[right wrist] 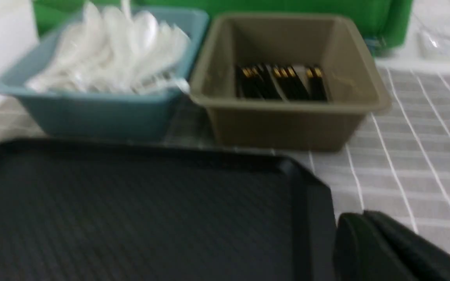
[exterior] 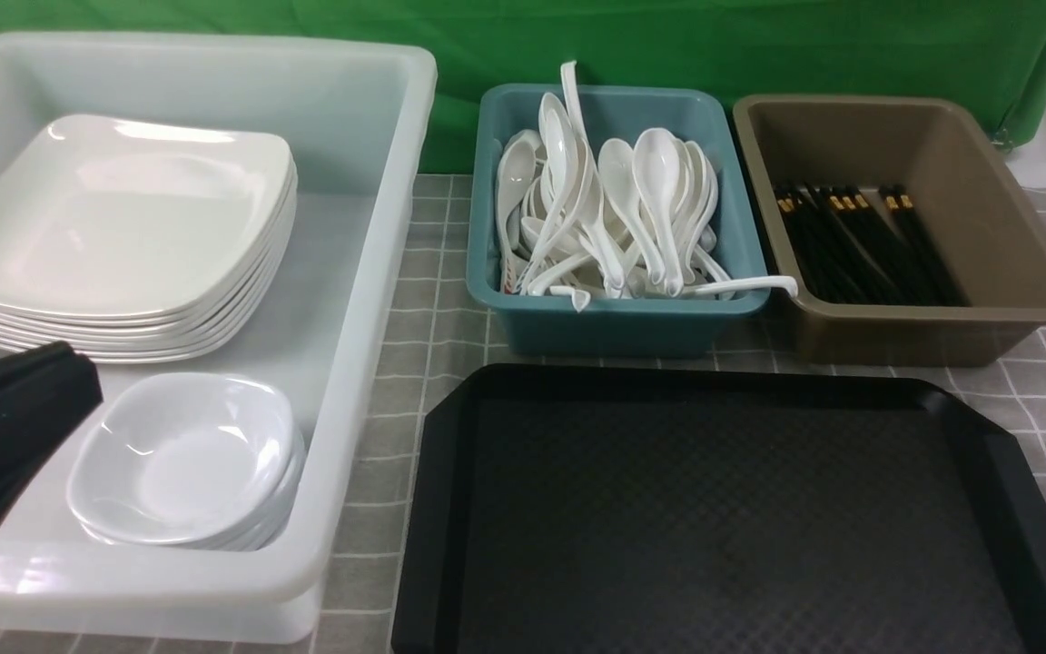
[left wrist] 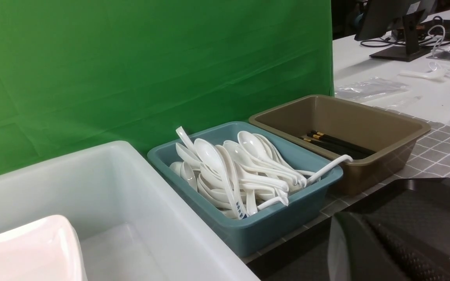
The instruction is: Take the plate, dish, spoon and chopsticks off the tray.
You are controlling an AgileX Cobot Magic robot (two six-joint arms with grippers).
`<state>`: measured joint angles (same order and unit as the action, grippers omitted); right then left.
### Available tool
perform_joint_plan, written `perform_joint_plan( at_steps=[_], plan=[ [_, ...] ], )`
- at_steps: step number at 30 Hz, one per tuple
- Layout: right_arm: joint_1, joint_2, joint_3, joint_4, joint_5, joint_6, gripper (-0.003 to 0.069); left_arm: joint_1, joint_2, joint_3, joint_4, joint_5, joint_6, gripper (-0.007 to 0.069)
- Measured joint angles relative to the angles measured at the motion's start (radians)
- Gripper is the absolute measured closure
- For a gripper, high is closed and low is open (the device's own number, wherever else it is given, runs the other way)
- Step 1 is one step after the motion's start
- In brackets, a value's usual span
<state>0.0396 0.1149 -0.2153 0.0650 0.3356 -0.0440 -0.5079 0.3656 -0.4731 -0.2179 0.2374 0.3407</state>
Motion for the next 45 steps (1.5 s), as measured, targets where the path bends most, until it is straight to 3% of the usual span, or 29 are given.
perform_joint_plan(
  at_steps=[9, 45],
  plan=[
    [-0.031, -0.109, 0.212, 0.023, -0.027, -0.03, 0.0642, 0.0, 0.0, 0.0, 0.0, 0.001, 0.0, 0.0613],
    [-0.031, -0.114, 0.222, 0.026, -0.075, -0.027, 0.0599, 0.0, -0.002, 0.001, 0.0, 0.005, 0.0, 0.0613]
  ],
)
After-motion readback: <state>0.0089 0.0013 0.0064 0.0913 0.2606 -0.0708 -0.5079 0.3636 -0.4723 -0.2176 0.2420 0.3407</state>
